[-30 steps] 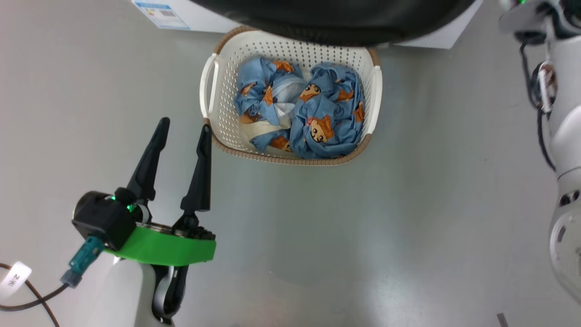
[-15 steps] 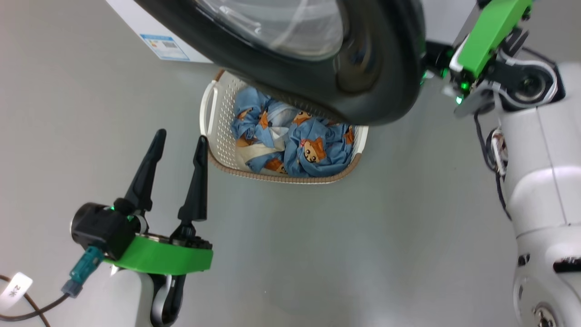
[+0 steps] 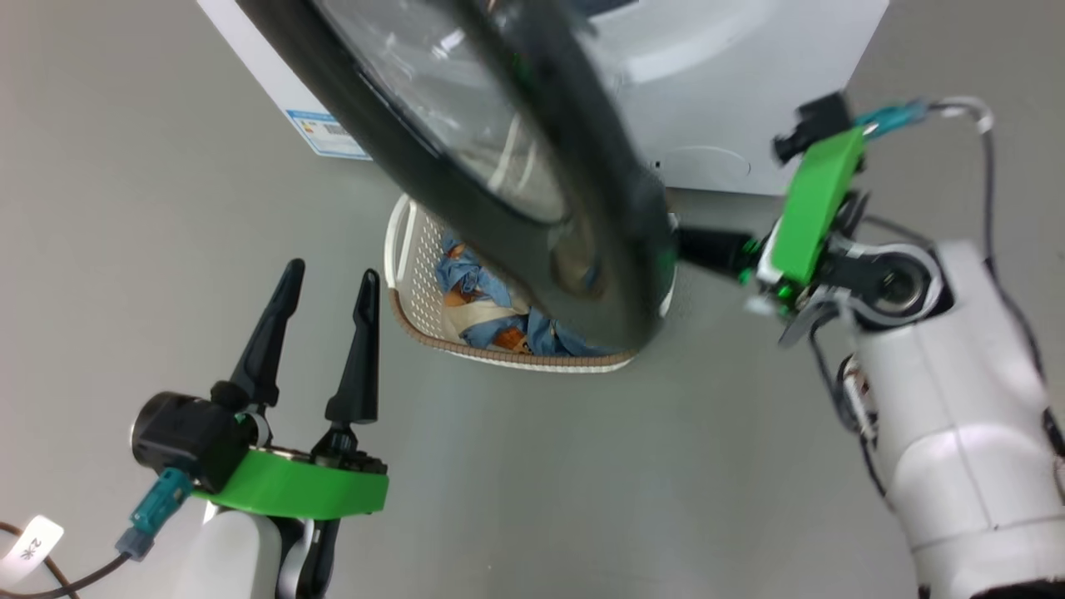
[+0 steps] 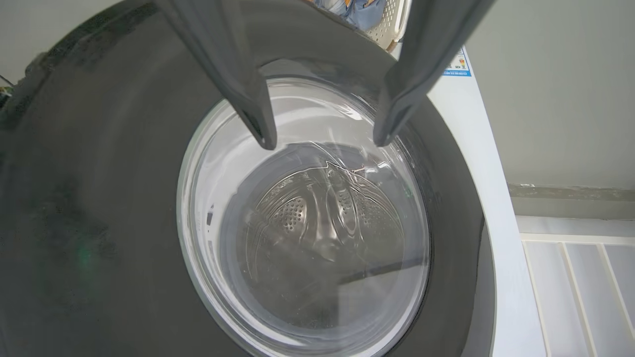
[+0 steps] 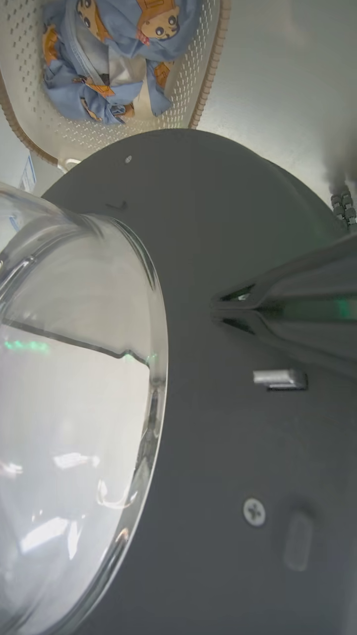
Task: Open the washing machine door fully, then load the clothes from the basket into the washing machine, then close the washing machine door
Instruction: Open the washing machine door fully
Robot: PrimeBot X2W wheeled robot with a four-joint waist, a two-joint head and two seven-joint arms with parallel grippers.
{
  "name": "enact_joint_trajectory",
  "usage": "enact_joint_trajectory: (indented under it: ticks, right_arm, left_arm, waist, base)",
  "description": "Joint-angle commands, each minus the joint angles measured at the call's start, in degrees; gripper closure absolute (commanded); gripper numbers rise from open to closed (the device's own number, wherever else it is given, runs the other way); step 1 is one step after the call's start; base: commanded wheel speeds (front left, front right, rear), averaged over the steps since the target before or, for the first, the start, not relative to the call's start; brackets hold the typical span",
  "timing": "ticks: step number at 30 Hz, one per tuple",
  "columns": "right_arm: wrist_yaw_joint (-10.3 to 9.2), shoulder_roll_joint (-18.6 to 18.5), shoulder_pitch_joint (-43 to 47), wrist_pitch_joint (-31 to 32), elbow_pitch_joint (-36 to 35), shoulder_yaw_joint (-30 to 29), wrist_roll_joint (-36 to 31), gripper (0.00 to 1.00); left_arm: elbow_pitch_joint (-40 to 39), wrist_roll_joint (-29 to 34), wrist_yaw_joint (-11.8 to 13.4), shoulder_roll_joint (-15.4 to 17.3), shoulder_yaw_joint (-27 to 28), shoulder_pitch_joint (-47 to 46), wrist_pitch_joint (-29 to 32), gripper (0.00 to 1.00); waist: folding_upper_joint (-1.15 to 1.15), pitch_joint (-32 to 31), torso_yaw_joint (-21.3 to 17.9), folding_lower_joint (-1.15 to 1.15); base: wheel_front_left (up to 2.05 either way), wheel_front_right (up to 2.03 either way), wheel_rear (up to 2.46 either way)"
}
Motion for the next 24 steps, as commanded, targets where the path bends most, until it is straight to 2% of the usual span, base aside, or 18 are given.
enact_joint_trajectory:
  ticks: [1,10,24]
  right_arm:
    - [0.11,2.0,1.8,0.2,-2.3,2.6,1.2,1.0]
    - [0.11,2.0,6.8,-4.4,-4.9,12.4,7.9,1.0]
    - [0.11,2.0,7.0,-12.4,-4.1,26.0,15.2,1.0]
  left_arm:
    - [-1.3,0.7,-0.2,1.2,2.0,0.4,-0.3,0.0]
    - [-1.0,0.9,-0.2,1.5,3.2,1.5,-0.3,0.0]
    - [-0.1,1.1,-0.2,1.5,5.5,2.2,-0.3,0.0]
  waist:
    - [0.0,-1.1,0.3,0.0]
    - [0.0,-3.1,0.7,0.0]
    - [0.0,-4.7,1.9,0.0]
  base:
    - [0.0,0.0,0.0]
    - [0.0,0.0,0.0]
    - [0.0,0.0,0.0]
